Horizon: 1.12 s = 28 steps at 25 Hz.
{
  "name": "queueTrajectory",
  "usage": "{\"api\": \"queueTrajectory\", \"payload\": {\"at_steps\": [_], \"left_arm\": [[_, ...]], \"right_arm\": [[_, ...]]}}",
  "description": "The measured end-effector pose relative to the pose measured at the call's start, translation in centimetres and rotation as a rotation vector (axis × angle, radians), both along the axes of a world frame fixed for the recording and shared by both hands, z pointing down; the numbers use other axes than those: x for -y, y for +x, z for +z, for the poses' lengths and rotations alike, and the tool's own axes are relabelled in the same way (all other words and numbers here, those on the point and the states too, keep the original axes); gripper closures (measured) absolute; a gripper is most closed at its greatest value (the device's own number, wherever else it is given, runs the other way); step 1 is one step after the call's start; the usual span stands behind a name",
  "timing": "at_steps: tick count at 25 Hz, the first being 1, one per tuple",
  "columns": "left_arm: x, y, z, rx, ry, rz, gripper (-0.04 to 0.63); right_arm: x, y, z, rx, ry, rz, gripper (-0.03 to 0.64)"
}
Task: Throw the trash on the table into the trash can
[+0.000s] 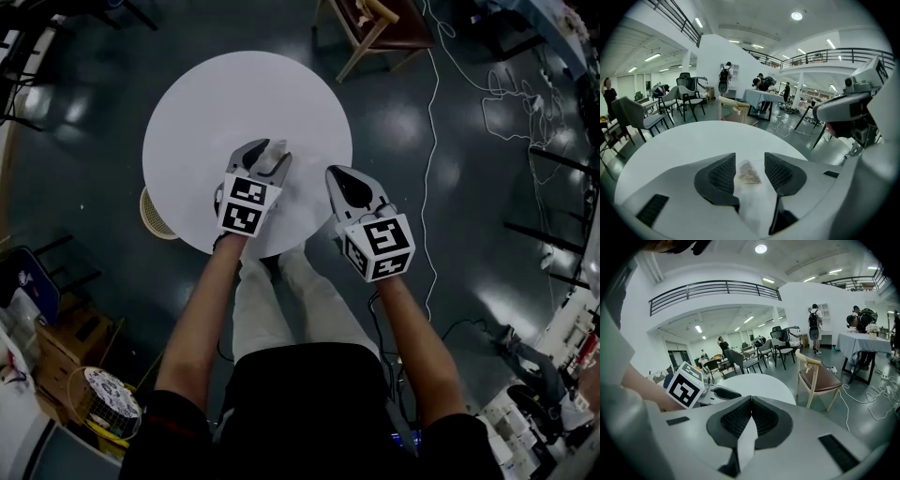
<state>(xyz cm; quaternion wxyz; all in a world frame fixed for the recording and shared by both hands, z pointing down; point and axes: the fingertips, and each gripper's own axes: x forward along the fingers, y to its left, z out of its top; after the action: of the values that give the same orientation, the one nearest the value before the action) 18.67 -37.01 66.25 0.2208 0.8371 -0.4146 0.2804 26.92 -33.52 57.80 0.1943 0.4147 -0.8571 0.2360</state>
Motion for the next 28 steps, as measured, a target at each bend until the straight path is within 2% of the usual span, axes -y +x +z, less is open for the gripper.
{"api": "queueTrajectory", "payload": {"at_steps": [3,5,8,13,19,28], "left_arm": [[0.4,0.4,1.2,0.011,-0.04,0.011,0.403],[0.3,0.5,1.7,0.014,-0.064,0.015,0.447],[0.2,0.4,2.1,0.023,-0.068,0.008,0.509],[0.1,0.9,2.3,0.027,-0.071,0.009,0.571],[-0.5,0.5,1.3,0.006,-0.062,0.0,0.58],[-1.6,-0.8,-3.7,-0.034,-0.013,-0.033,0.58]], "right_arm": [[0.6,0.3,0.7,0.001,-0.009,0.003,0.6],[0.7,0.3,1.0,0.0,-0.011,0.004,0.6],[1.0,0.5,1.3,0.004,-0.015,0.012,0.6],[1.2,1.0,1.5,0.003,-0.02,0.009,0.6],[1.0,0.8,1.1,0.0,-0.017,-0.001,0.6],[1.0,-0.7,-2.9,0.006,0.03,-0.046,0.6]]}}
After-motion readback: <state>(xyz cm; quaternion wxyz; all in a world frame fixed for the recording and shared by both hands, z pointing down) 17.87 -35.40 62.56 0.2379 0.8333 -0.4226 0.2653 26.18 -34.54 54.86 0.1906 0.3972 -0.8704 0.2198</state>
